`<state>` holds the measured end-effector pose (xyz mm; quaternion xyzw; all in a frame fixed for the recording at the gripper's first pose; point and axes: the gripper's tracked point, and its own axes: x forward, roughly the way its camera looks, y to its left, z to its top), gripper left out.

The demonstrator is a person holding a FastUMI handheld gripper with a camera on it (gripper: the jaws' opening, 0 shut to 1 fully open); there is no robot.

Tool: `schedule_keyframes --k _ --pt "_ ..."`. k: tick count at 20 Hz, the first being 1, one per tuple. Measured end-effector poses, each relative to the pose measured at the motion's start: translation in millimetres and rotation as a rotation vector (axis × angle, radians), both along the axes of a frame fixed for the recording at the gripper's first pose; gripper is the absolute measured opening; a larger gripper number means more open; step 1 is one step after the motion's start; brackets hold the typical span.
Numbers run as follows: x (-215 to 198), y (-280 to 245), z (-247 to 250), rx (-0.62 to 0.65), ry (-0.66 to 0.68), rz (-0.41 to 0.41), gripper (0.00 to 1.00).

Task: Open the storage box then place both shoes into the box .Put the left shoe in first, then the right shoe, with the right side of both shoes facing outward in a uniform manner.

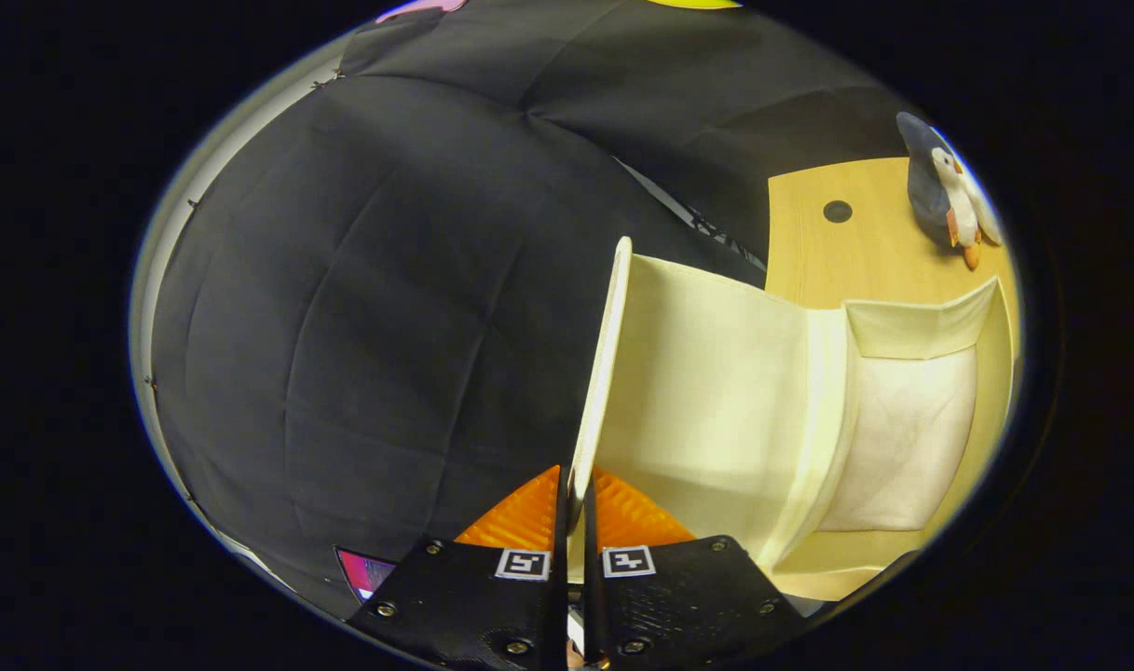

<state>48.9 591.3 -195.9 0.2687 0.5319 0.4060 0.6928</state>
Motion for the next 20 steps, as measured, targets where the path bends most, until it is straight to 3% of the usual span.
schedule_keyframes --k 7,14,17,19,20 --pt "-32.1 67.6 -106.7 -0.197 -0.029 0.067 0.07" --pt "-60.3 66.7 -203.3 -0.408 -0.044 0.09 0.06" --pt "-69.4 64.2 -204.9 -0.427 -0.045 0.141 0.13" --pt "-69.3 67.6 -194.7 -0.408 -0.068 0.178 0.26" --pt "-67.5 66.0 -186.4 -0.403 -0.091 0.198 0.45"
